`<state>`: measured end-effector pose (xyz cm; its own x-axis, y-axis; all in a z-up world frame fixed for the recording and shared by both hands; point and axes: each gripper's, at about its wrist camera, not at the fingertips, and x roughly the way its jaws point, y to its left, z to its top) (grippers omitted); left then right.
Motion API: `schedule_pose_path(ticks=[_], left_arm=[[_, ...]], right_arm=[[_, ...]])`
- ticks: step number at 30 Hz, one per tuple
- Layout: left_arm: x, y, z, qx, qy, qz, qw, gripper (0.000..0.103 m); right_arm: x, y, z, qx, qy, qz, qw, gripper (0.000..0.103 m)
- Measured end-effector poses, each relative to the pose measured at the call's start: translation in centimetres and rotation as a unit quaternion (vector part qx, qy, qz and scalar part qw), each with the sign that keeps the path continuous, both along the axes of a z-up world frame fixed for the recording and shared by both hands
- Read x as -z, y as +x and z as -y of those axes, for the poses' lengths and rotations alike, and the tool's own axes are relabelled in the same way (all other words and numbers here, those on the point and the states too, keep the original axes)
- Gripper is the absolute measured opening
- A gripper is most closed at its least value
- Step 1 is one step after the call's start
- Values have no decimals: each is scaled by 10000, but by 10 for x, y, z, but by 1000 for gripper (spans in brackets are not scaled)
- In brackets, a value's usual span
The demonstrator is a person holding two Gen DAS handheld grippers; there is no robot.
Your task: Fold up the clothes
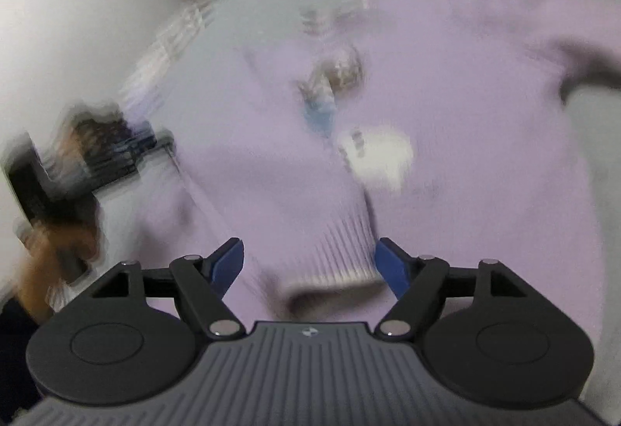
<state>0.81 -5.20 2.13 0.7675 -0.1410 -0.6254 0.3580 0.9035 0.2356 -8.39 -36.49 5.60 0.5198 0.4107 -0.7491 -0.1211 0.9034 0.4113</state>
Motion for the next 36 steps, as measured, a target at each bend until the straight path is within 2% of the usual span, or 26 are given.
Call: schedule_pose_path(ticks=[1,3,4,5,6,8,11,12,13,16,18,20,22,23,25,27,31,33,36], left_arm=[[5,2,-1,-68,72,-87,9999,64],[9,5,-15,-226,-198,-253,9992,69],[3,9,-26,-428,-493,-377,9972,68],[2,9,-29,-479,-572,-398,9964,68],[-4,6,-31,-467,-648,-292,9964,68],[-12,1,-34,-444,-758,-134,9960,70],[-18,-10,-28,-273,-971,27,9949,74],[-17,-14,-24,-161,-961,82,9952,76],[-17,-19,-19,-33,-943,144,9954,78],[-8,-19,-4,237,-645,258,9973,80],[1,-13,2,156,-563,205,9981,80],[7,-6,-4,-12,-763,-15,9971,80],[6,-6,-7,-67,-812,-37,9967,80],[5,-5,-7,-96,-792,-8,9968,80],[2,-4,-7,-138,-777,53,9969,80],[-2,-4,-10,-145,-874,68,9960,80],[-9,-5,-13,-156,-961,120,9952,80],[-12,-8,-16,-167,-964,147,9951,80],[-20,-10,-22,-277,-1086,176,9935,80]], right_arm=[[-10,-1,16,207,233,191,9993,76],[-32,-9,69,966,935,752,9881,78],[-38,-14,102,1478,1228,1003,9762,82],[-41,-20,135,2061,1431,1184,9607,85],[-37,-26,168,2758,1460,1236,9420,86],[-22,-46,230,4071,1404,1242,8940,86],[11,-79,304,5317,1854,1406,8144,86],[25,-85,319,5557,1984,1353,7960,86],[34,-85,327,5646,1986,1316,7903,85],[46,-74,336,5559,1688,1406,8017,84],[46,-51,339,5358,1177,1480,8229,83],[47,-35,341,5183,897,1472,8376,72],[51,-22,339,5114,683,1362,8457,20],[52,-18,339,5085,651,1335,8482,13],[42,-24,341,5093,689,1554,8436,10],[18,-18,332,4963,579,1976,8434,10],[-53,-5,280,4256,-313,2772,8608,10],[-81,-3,247,3867,-458,3090,8677,10],[-113,2,195,3286,-367,3482,8772,10]])
